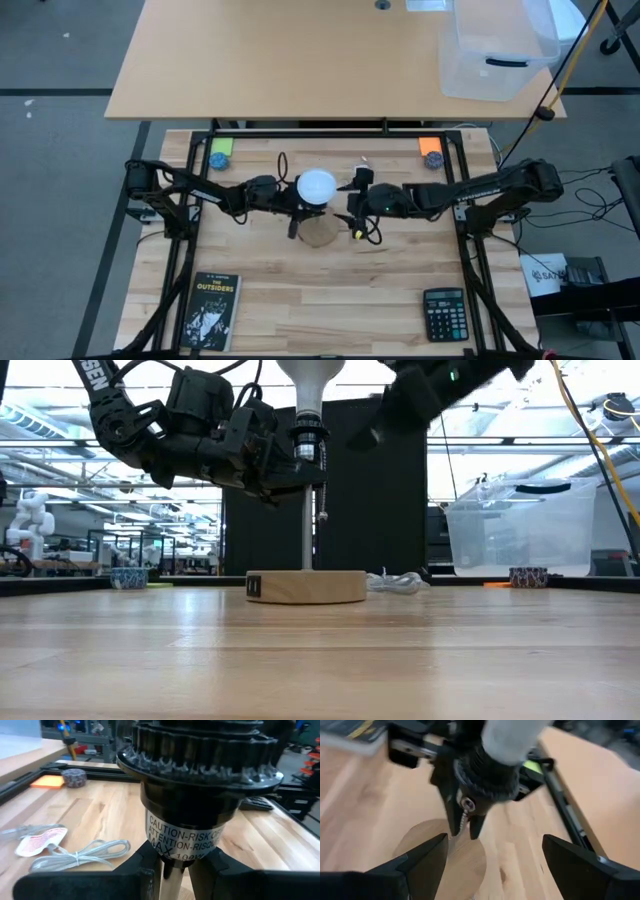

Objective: Screw lightbulb
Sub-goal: Remove the lightbulb from the lamp

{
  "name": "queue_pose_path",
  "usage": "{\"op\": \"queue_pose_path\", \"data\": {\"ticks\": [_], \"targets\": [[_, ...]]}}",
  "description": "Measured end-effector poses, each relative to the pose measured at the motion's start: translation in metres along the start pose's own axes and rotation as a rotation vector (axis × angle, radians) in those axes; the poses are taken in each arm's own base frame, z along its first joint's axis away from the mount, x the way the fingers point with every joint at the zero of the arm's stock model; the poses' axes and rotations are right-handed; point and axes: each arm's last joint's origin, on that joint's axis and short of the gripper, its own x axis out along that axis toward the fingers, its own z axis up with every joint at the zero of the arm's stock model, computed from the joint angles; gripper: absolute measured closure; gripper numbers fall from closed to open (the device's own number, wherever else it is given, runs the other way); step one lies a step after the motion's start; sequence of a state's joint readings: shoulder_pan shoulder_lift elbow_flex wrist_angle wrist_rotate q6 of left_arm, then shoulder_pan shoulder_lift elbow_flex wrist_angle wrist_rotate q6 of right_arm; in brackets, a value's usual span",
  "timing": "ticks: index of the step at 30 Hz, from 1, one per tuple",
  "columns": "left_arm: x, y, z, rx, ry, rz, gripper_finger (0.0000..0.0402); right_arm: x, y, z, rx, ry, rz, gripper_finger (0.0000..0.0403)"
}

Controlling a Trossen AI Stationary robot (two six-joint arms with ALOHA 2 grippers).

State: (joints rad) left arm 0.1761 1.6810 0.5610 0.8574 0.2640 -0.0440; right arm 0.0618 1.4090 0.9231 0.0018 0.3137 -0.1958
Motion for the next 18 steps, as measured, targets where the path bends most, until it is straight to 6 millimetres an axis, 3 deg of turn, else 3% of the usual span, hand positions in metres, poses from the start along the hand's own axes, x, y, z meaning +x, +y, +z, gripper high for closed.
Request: {"op": "queue_pose_path", "data": {"ticks": [4, 10, 14, 18], "targets": [[0.000, 0.000, 0.000, 0.000, -0.001, 0.013, 0.0330, 0.003, 0.011, -0.027, 0.113, -0.128, -0.102, 0.0087], [0.000, 0.002, 0.000, -0.001, -0.004, 0.046, 0.0330, -0.008, 0.014, -0.054, 0.343, -0.455, -0.121, 0.0087], [0.000, 0.002, 0.001, 0.000, -0.007, 0.084, 0.0330, -0.011, 0.013, -0.054, 0.371, -0.580, -0.139, 0.0087], [0.000, 0.003, 0.001, 0.000, -0.012, 0.127, 0.0330, 0.001, 0.015, -0.048, 0.286, -0.581, -0.164, 0.0087]]}}
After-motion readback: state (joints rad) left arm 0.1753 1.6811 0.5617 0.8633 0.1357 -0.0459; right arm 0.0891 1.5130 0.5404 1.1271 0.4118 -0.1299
